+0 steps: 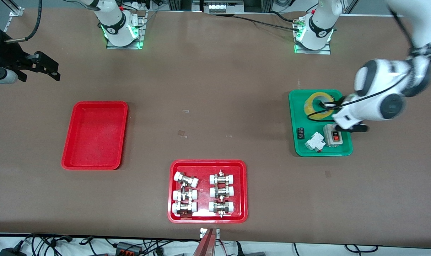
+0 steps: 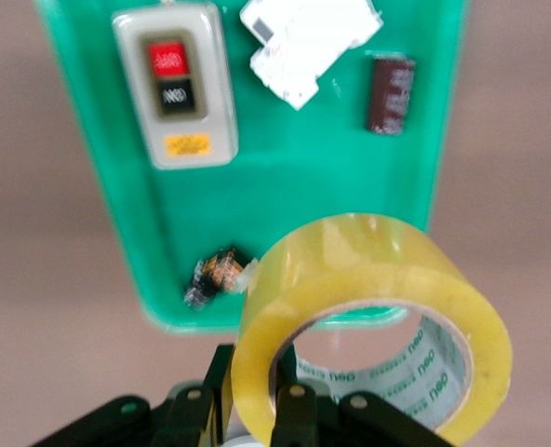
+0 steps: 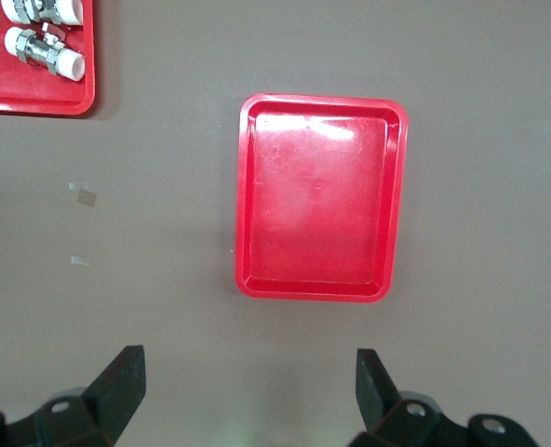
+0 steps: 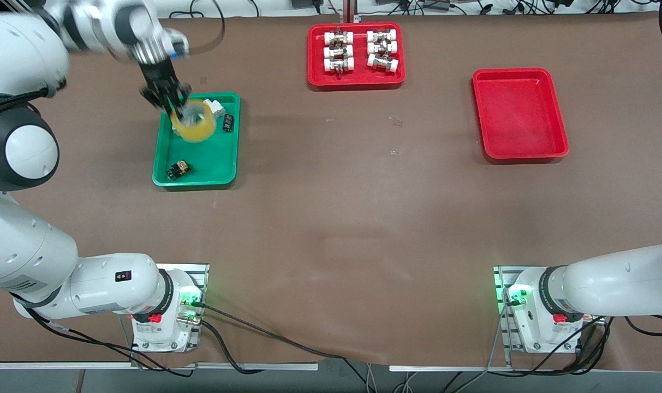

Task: Left arm passes tape to right arm into tray
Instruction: 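Close the left gripper on the tape roll's rim and lift it, then carry the tape with the left gripper while the right gripper approaches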

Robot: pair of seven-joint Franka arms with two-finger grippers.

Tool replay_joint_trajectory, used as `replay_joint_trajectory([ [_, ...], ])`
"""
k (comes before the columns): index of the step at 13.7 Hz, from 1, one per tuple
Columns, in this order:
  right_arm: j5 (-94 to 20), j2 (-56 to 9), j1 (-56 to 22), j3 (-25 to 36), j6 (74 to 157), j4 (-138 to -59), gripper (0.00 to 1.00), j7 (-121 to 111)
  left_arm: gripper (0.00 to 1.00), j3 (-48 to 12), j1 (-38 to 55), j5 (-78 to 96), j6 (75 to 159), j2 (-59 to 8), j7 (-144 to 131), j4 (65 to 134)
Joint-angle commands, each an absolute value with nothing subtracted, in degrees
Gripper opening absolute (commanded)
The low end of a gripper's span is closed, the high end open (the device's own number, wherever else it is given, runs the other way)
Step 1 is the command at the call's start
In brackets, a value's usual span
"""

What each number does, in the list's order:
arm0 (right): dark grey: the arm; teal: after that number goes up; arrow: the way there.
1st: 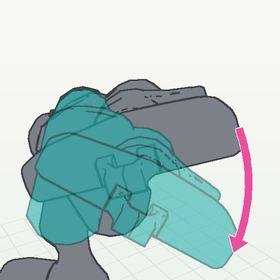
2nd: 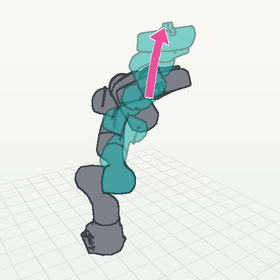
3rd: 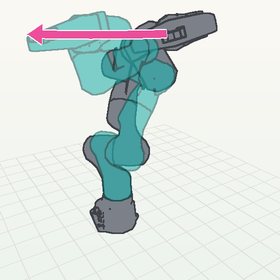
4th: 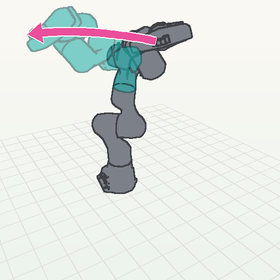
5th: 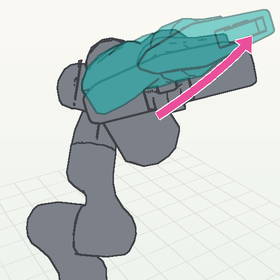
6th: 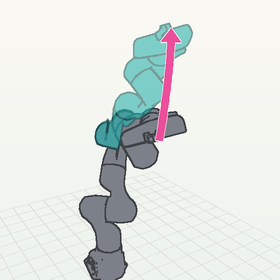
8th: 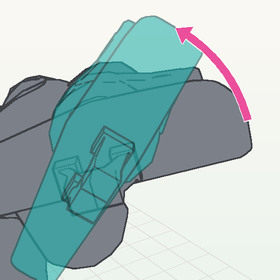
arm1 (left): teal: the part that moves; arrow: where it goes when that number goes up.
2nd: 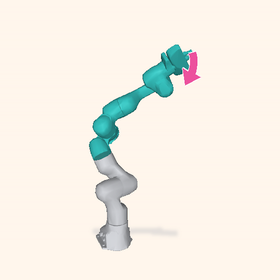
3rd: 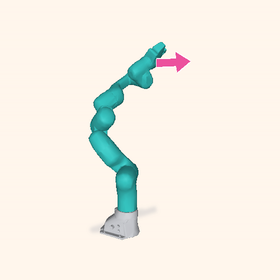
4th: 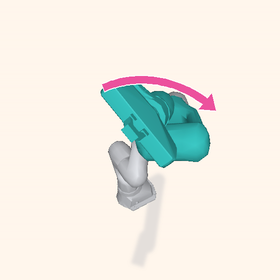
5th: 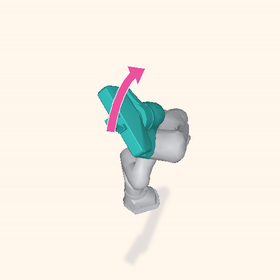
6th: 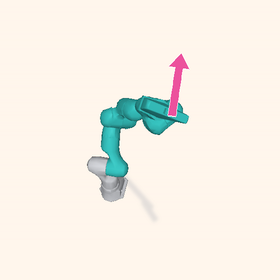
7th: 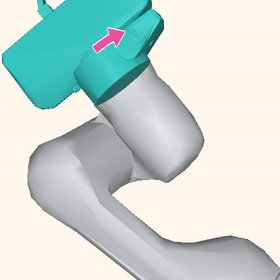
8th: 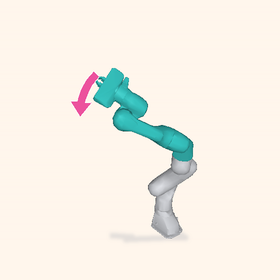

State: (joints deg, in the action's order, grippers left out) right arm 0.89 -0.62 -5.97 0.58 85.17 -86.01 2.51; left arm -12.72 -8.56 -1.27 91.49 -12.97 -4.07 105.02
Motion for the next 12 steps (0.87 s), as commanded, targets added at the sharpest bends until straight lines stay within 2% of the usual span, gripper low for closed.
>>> replay_joint_trajectory([
  [1,0.88,-0.88,-6.15,0.53,84.9,-85.34,1.0,3.16,0.01,-13.7,-7.21,0.69,77.98,-13.89,-2.64,90.56],
  [3,0.79,-0.97,-6.15,0.53,84.81,-85.43,1.0,2.55,0.01,-15.29,-6.51,5.69,79.79,-14.23,-2.72,84.76],
  [6,0.53,-1.32,-6.06,0.44,84.2,-85.87,1.0,2.29,0.0,-15.56,-3.09,17.36,85.41,-21.07,-3.16,78.32],
  [12,-0.26,-4.56,-5.45,0.61,77.97,-85.96,1.0,-2.08,0.01,-15.56,7.98,25.19,105.52,-30.3,-5.44,78.05],
])
